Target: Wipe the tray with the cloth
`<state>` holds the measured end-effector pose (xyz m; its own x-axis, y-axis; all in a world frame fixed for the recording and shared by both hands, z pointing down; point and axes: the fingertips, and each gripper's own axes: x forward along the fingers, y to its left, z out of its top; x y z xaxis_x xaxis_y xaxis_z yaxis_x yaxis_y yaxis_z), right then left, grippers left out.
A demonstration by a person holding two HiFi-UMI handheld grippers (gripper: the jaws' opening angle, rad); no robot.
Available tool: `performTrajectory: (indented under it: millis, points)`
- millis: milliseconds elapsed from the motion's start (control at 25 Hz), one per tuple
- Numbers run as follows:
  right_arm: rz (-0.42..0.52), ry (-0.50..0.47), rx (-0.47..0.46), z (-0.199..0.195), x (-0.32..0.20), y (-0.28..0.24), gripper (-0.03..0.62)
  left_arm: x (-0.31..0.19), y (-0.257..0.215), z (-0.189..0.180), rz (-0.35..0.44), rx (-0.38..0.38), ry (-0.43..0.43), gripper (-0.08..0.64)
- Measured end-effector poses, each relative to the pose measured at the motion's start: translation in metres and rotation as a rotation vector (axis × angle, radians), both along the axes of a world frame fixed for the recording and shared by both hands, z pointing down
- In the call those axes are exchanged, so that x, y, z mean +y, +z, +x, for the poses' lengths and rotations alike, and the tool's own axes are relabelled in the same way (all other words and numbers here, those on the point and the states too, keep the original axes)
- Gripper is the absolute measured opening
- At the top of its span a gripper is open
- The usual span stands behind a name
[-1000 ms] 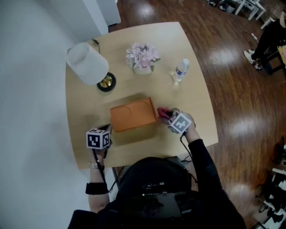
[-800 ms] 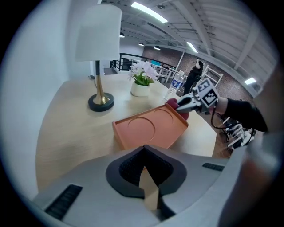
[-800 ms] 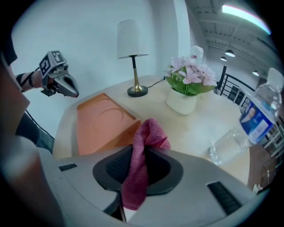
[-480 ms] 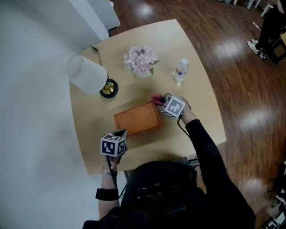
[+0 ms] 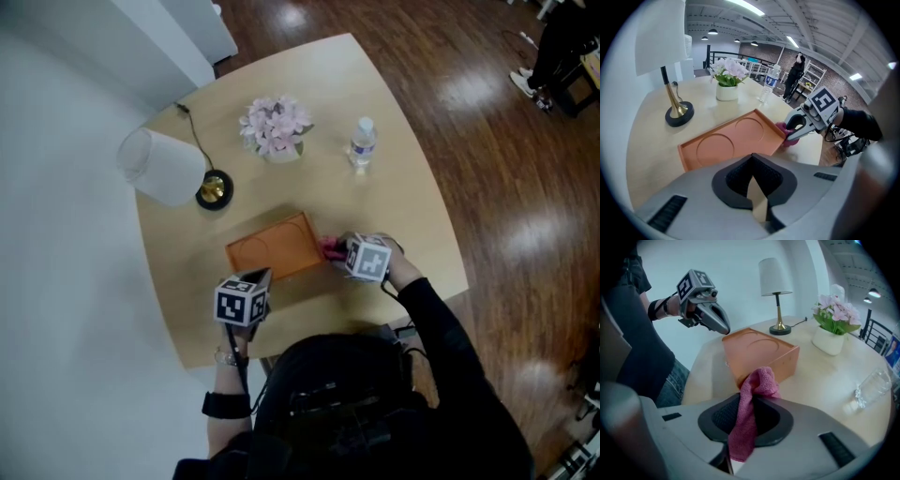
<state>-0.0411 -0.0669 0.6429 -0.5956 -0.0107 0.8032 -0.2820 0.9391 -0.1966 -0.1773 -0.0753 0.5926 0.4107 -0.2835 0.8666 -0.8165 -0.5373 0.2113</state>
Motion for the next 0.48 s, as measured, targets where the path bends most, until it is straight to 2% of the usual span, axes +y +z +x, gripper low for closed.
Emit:
performTrajectory:
  millis: [200,320,480]
  points:
    - [-0.072,-0.040,0.018,0.013,0.031,0.011,0.081,-0.001,0.001,0.014,-0.005,0.009,0.013,0.002]
    - [-0.091,-0.064,0.001,0.019,0.028,0.007,0.081,0.002,0.000,0.017,-0.004,0.009,0.011,0.002]
    - [-0.005,0.088,0.023,0.039,-0.042,0.002,0.081,0.008,-0.005,0.016,0.001,-0.001,-0.002,0.002]
